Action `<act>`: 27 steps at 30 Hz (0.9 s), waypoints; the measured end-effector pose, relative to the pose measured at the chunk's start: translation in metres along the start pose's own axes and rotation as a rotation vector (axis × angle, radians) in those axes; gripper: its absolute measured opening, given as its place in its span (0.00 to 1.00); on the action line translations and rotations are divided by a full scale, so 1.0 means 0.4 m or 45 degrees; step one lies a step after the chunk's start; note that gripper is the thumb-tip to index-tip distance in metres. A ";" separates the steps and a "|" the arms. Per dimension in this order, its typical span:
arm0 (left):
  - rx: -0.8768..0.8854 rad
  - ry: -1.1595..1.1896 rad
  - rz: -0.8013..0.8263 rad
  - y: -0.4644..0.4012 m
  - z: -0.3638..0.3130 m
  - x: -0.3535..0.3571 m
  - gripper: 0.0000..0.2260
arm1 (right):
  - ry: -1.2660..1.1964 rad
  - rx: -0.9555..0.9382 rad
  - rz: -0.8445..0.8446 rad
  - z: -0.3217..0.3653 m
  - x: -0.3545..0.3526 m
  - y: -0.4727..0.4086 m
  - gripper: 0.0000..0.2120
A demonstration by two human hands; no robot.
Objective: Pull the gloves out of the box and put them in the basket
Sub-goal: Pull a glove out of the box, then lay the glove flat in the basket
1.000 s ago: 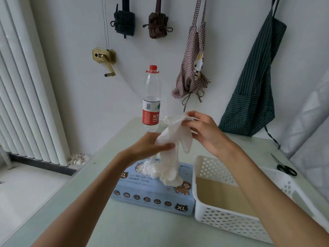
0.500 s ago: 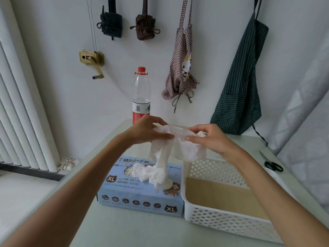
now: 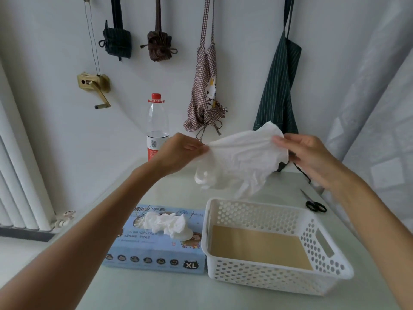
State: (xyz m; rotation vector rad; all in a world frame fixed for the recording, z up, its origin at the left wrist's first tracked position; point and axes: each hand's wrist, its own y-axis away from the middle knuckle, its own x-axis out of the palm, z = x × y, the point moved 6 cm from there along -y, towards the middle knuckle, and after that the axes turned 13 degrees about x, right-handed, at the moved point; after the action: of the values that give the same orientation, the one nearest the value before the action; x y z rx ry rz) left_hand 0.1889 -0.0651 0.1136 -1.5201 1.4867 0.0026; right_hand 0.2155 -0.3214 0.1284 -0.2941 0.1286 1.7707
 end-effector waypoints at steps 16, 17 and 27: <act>-0.253 0.502 -0.262 0.051 -0.047 0.271 0.09 | 0.548 -0.365 -0.615 -0.078 -0.035 0.140 0.10; -0.233 0.501 -0.298 0.064 -0.047 0.262 0.09 | 0.518 -0.365 -0.593 -0.076 -0.026 0.154 0.11; 0.022 -0.469 0.241 0.105 -0.030 0.324 0.12 | 0.400 0.269 -0.184 -0.272 -0.048 0.178 0.05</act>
State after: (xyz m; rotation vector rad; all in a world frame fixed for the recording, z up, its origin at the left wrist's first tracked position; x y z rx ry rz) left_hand 0.1826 -0.1621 0.0174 -1.2778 1.3200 0.3623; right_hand 0.1640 -0.3818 0.0240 -0.4160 0.5037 1.5431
